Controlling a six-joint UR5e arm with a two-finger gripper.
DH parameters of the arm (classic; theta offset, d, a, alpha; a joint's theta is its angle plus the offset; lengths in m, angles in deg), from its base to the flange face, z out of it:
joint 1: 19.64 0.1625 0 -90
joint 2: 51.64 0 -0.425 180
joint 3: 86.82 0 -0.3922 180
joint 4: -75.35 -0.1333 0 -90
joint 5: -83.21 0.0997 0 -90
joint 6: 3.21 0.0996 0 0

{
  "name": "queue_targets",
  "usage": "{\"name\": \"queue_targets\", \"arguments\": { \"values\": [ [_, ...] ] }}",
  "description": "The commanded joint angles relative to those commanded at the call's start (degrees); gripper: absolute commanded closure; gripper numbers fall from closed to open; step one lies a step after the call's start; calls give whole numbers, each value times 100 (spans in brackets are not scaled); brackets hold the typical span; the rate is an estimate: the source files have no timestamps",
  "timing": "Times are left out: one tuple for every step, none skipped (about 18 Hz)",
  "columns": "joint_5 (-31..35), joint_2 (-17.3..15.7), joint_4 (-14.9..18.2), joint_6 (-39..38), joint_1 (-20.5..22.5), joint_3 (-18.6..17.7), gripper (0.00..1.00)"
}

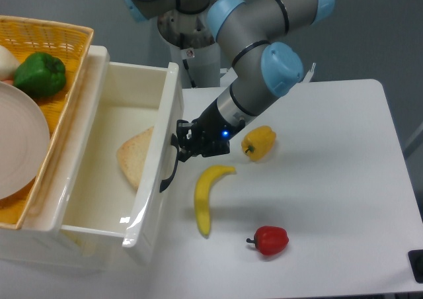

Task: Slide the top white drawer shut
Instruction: 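Push the drawer front with the gripper into the cabinet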

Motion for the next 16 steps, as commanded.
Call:
{"name": "queue_targets", "arguments": {
  "values": [
    [0, 0, 0, -52, -18, 0, 90],
    [9, 0, -9, -88, -79, 0, 90],
    [18, 0, -17, -114, -106, 0, 90],
    [26, 9, -18, -132, -141, 0, 90],
    [26, 9, -26, -132, -193, 0, 90],
    [26, 0, -26, -176, -211, 0, 90],
    [26, 0, -35, -237, -246, 9, 90],
    [35, 0, -35, -298, -316, 26, 90],
    [35, -9, -44, -334, -352, 26, 90],
    [35, -9, -44, -360, -378, 35, 90],
    [35, -9, -44, -387, -422, 44, 90],
    [35, -9, -44, -430, -475, 53, 90],
    [35, -9, -44, -466, -501, 53, 90],
    [35, -9, -44, -492, -545, 53, 90],
    [44, -9, -53, -519, -615, 61, 90],
    [44, -9, -53, -536, -642, 53, 90]
  ]
}}
